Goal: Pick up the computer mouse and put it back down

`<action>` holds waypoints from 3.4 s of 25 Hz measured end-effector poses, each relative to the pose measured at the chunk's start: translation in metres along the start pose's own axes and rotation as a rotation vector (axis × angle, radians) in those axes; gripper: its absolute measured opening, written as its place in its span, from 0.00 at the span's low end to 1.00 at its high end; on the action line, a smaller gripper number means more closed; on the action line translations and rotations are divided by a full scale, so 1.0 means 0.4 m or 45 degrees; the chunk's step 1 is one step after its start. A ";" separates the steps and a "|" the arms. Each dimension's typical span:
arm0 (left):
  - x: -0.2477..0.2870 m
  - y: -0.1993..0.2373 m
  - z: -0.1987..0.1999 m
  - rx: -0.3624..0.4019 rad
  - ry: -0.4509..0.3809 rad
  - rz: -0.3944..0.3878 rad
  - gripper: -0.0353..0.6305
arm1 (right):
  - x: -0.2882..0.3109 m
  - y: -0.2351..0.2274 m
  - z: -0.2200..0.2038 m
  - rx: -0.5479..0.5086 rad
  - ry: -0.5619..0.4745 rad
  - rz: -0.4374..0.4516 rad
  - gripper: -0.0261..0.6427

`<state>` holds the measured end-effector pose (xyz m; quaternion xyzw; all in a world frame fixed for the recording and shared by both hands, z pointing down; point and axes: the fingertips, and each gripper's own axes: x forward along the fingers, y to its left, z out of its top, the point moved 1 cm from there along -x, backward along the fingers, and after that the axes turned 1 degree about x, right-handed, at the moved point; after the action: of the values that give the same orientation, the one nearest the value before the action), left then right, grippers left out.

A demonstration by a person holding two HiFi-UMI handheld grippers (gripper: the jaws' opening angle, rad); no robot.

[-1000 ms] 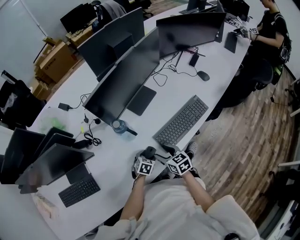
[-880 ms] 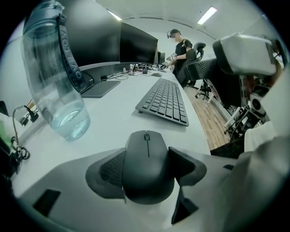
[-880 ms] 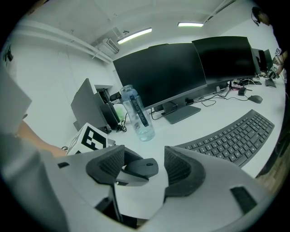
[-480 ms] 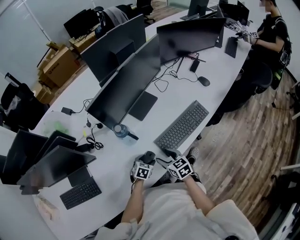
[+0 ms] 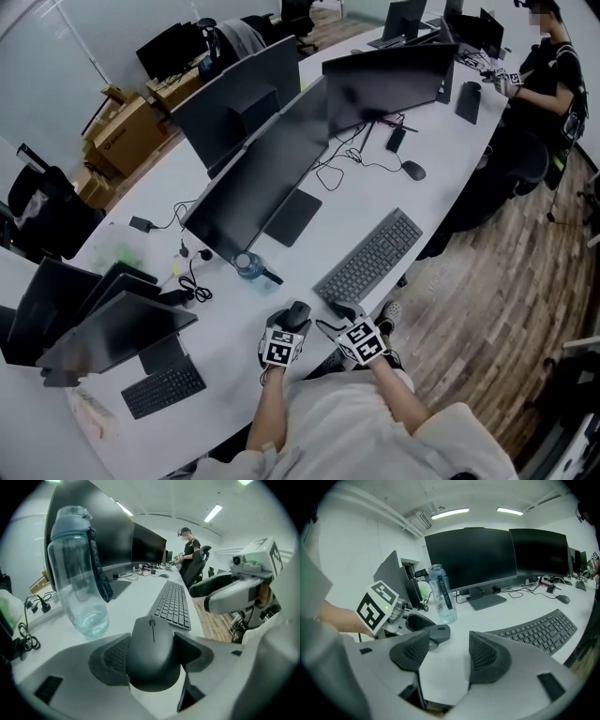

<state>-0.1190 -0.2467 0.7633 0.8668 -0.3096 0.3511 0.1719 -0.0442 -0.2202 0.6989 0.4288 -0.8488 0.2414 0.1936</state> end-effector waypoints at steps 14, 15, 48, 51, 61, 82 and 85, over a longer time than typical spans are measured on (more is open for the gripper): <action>-0.132 0.021 0.092 -0.058 -0.186 0.059 0.50 | -0.023 -0.007 0.039 0.013 -0.075 -0.090 0.36; -0.146 0.022 0.103 -0.054 -0.204 0.069 0.50 | -0.030 -0.006 0.046 0.064 -0.094 -0.081 0.36; -0.320 -0.157 0.150 -0.291 -0.460 0.308 0.50 | -0.223 0.055 0.079 0.036 -0.237 0.195 0.08; -0.320 -0.190 0.144 -0.296 -0.458 0.312 0.50 | -0.257 0.044 0.074 0.057 -0.294 0.182 0.05; -0.335 -0.232 0.119 -0.307 -0.424 0.368 0.50 | -0.309 0.047 0.075 0.059 -0.402 0.250 0.05; -0.246 -0.116 0.142 -0.139 -0.292 0.325 0.50 | -0.224 0.009 0.116 0.062 -0.382 0.184 0.05; -0.227 -0.091 0.149 -0.130 -0.274 0.290 0.50 | -0.209 -0.010 0.127 0.083 -0.376 0.140 0.05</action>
<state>-0.1163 -0.2125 0.6541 0.8489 -0.4399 0.2571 0.1406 -0.0006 -0.1983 0.6141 0.4185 -0.8819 0.2135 0.0390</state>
